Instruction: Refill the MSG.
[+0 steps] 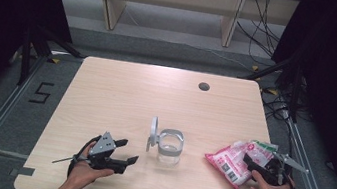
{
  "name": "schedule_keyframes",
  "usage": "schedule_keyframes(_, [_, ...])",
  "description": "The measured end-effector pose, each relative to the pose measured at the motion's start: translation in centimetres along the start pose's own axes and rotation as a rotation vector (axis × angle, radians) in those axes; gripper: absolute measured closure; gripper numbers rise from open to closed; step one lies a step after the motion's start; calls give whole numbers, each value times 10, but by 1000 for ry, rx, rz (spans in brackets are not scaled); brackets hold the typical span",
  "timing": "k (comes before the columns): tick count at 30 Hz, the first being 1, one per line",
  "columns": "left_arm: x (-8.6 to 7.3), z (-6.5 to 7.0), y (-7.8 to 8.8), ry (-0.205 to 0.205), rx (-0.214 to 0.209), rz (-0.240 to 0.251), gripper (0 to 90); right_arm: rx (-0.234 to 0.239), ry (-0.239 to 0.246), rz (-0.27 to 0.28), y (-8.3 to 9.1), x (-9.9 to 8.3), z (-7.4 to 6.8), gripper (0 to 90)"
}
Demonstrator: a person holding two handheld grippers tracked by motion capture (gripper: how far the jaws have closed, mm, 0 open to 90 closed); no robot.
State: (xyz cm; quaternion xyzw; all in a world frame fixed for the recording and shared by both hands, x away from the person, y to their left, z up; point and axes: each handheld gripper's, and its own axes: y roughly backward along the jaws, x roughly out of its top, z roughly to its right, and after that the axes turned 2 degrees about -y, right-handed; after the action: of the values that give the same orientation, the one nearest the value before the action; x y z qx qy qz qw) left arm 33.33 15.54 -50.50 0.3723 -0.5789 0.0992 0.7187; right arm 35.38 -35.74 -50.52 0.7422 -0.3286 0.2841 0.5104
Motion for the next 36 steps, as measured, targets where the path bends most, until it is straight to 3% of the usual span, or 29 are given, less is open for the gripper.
schedule_keyframes(1, [0, -1, 0, -18, -2, 3, 279, -7, -8, -10, 1, 0, -1, 345])
schedule_keyframes(2, [1, 0, 0, 0, 4, 3, 279, -8, -3, -12, 1, 0, 0, 356])
schedule_keyframes(5, [0, 0, 0, -2, -2, 0, 279, -10, -3, -14, 1, 0, 0, 396])
schedule_keyframes(7, [0, 0, 0, -2, 0, 2, 279, 10, 37, 10, -3, 1, 3, 437])
schedule_keyframes(9, [0, 0, -1, 1, -3, 1, 279, 6, 2, -2, -3, 0, 0, 466])
schedule_keyframes(12, [0, 0, 0, -1, 1, -1, 279, 4, 7, -5, -4, 1, 0, 512])
schedule_keyframes(13, [0, 0, -1, 5, 0, 2, 279, 2, 24, -5, -5, 1, 0, 527])
schedule_keyframes(14, [1, -1, -1, -18, -4, 4, 279, -6, 66, -3, -5, 2, 3, 555])
schedule_keyframes(15, [0, 0, -1, -2, 0, -1, 279, 9, 16, -5, -5, 1, -1, 583])
schedule_keyframes(16, [0, 0, -1, -5, 1, -4, 279, 12, 53, -2, -5, 2, 1, 601])
schedule_keyframes(18, [0, 0, -1, -3, -6, 2, 279, 4, 62, 1, -6, 1, 0, 647])
schedule_keyframes(20, [0, 0, -2, 3, -6, 2, 279, -1, 106, 1, -6, 2, 3, 707])
schedule_keyframes(23, [0, 0, -1, -3, -1, -3, 279, 16, 89, -14, -3, 3, 2, 778])
schedule_keyframes(24, [0, 0, -1, -3, -2, -2, 279, -2, 104, -14, -4, 3, 2, 801])
schedule_keyframes(26, [0, 0, -2, 2, -6, 1, 279, 24, 88, 11, -4, 3, 1, 841])
schedule_keyframes(27, [-1, 0, -1, -2, -7, -2, 279, 19, 103, 11, -5, 3, 1, 872])
schedule_keyframes(28, [-1, 0, -1, -2, -7, 0, 279, 17, 151, 18, -6, 4, 3, 896])
schedule_keyframes(29, [0, 0, -1, 0, -6, 1, 279, 8, 156, 11, -5, 4, 1, 900])
schedule_keyframes(30, [0, 0, -2, 0, -8, 2, 279, 38, 167, 16, -6, 4, 1, 900])
schedule_keyframes(33, [-1, 0, -2, 2, -9, 0, 279, 18, 207, 17, -5, 5, -2, 900])
schedule_keyframes(34, [-1, 0, -1, 0, -8, 0, 279, 17, 183, 11, -3, 5, -7, 900])
schedule_keyframes(36, [0, 0, -2, 5, -9, 6, 279, 14, 207, 19, -2, 6, -9, 900])
